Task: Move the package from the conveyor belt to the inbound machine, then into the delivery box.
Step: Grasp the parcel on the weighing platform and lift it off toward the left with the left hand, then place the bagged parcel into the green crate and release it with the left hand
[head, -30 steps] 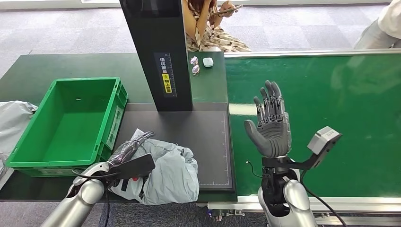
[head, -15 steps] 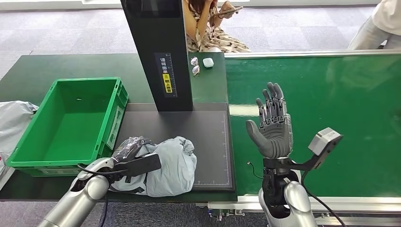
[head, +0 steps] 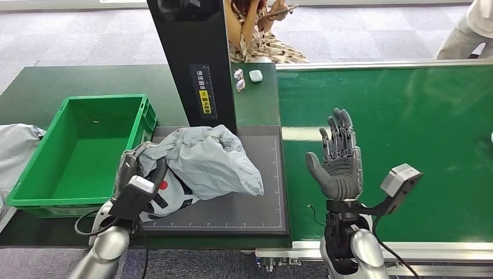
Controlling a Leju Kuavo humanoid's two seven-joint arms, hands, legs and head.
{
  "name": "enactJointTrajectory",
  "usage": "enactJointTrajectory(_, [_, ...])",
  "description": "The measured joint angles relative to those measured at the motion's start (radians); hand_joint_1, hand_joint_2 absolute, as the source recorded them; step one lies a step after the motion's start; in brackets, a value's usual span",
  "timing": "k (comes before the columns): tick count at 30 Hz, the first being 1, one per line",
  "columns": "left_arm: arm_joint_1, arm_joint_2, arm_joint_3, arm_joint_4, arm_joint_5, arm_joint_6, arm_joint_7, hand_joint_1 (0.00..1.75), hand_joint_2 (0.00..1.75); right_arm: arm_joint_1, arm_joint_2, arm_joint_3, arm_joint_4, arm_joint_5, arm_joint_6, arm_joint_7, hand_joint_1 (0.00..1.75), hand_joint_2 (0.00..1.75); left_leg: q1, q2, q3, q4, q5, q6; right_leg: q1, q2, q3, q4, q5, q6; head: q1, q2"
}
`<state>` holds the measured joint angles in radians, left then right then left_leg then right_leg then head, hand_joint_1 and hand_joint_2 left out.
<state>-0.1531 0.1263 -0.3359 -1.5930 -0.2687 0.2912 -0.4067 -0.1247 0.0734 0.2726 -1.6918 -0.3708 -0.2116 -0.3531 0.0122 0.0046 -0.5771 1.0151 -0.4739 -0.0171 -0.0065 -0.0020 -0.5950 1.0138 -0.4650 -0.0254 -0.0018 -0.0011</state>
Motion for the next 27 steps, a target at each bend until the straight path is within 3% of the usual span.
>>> enactJointTrajectory(4, [0.081,-0.013,0.032,-0.171,0.1,0.108,-0.133,1.75,1.75,0.011,-0.007,-0.001,0.012,-0.019,0.003,-0.024,0.0,1.75,0.0,0.0,-0.002,0.0,0.0,0.0,0.0,0.0,-0.002,0.0,0.0,0.0,0.0,0.0])
enactJointTrajectory(6, [0.105,-0.017,0.046,-0.238,0.116,0.151,-0.162,1.75,1.75,0.012,-0.01,-0.001,0.018,-0.025,0.003,-0.028,0.0,1.75,0.0,0.0,-0.003,0.0,0.0,0.0,0.0,0.0,-0.003,0.0,0.0,0.0,0.0,0.0])
enactJointTrajectory(10, [0.13,-0.024,0.091,-0.325,0.128,0.248,-0.169,1.75,1.75,0.014,-0.01,-0.001,0.023,-0.032,0.007,-0.032,0.0,1.75,0.0,-0.001,-0.003,0.0,0.0,0.0,0.0,-0.001,-0.003,0.0,0.0,0.0,0.0,0.0])
enactJointTrajectory(13, [0.126,-0.026,0.146,-0.343,0.133,0.267,-0.133,1.75,1.75,0.017,-0.01,0.0,0.024,-0.031,0.012,-0.033,0.0,1.75,0.0,-0.001,-0.002,0.0,0.001,0.0,0.0,-0.001,-0.003,0.0,0.0,0.0,0.0,0.0])
enactJointTrajectory(16, [0.097,-0.025,0.205,-0.333,0.083,0.264,-0.065,1.75,1.75,0.018,-0.01,0.001,0.024,-0.027,0.023,-0.031,0.0,1.75,0.0,-0.001,-0.002,0.0,0.001,0.0,0.0,-0.001,-0.003,0.0,0.0,0.0,0.0,0.0])
enactJointTrajectory(18, [0.044,-0.022,0.24,-0.297,-0.015,0.248,0.029,1.75,1.75,0.018,-0.01,0.001,0.023,-0.022,0.028,-0.028,0.0,1.75,0.0,-0.002,-0.003,0.0,0.002,0.0,0.0,-0.002,-0.002,0.0,0.0,0.0,0.0,0.0])
enactJointTrajectory(24, [-0.209,0.019,0.309,-0.019,-0.448,0.152,0.374,1.75,1.75,0.015,-0.008,0.001,0.019,-0.006,0.05,-0.004,0.0,1.75,0.0,-0.003,-0.003,0.0,0.005,-0.001,0.0,-0.004,-0.003,0.001,0.004,-0.001,0.0,0.0])
enactJointTrajectory(27, [-0.32,0.048,0.324,0.141,-0.579,0.126,0.459,1.75,1.75,0.004,-0.008,0.001,0.018,-0.003,0.062,0.008,0.0,1.75,0.0,-0.002,-0.003,0.0,0.006,-0.001,0.0,-0.002,-0.003,0.001,0.005,-0.002,0.0,0.0])
